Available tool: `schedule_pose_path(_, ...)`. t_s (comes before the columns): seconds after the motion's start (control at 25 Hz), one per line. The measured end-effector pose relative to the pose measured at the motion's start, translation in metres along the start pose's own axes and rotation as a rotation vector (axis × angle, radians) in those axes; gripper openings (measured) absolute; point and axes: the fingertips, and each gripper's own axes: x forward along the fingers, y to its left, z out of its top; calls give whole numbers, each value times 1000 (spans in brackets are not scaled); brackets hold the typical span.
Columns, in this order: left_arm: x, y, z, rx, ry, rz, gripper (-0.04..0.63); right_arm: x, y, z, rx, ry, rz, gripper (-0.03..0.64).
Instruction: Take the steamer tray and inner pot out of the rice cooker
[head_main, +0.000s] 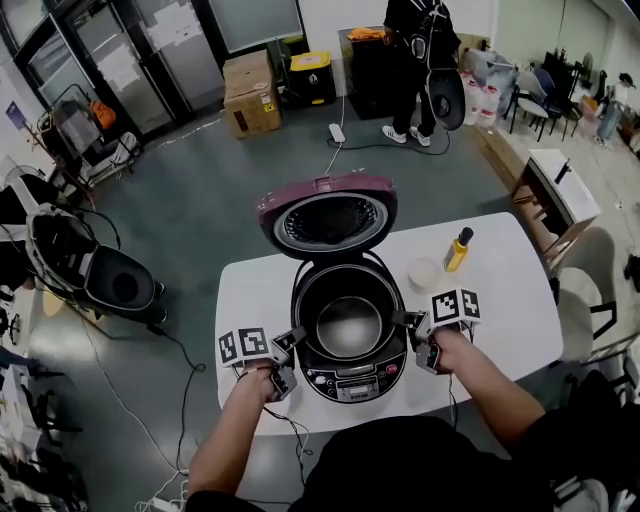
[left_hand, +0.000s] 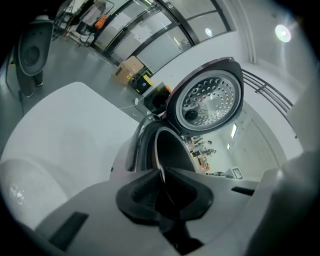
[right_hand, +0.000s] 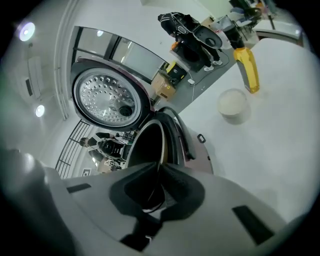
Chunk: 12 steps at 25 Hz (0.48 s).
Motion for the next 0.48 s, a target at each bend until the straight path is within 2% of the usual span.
schedule_pose_path(0.2,-3,-1,2,16,-7,6,21,1,3,1,-19,-42,-15,21)
schedule_pose_path(0.36,-7,-5,2,-5,-43,-30,20,-4,6,5,29,-114,21,17)
schedule_pose_path(0.48,-15,-12,3,27,-61,-47,20,-11,15,1,17,-152,30,17)
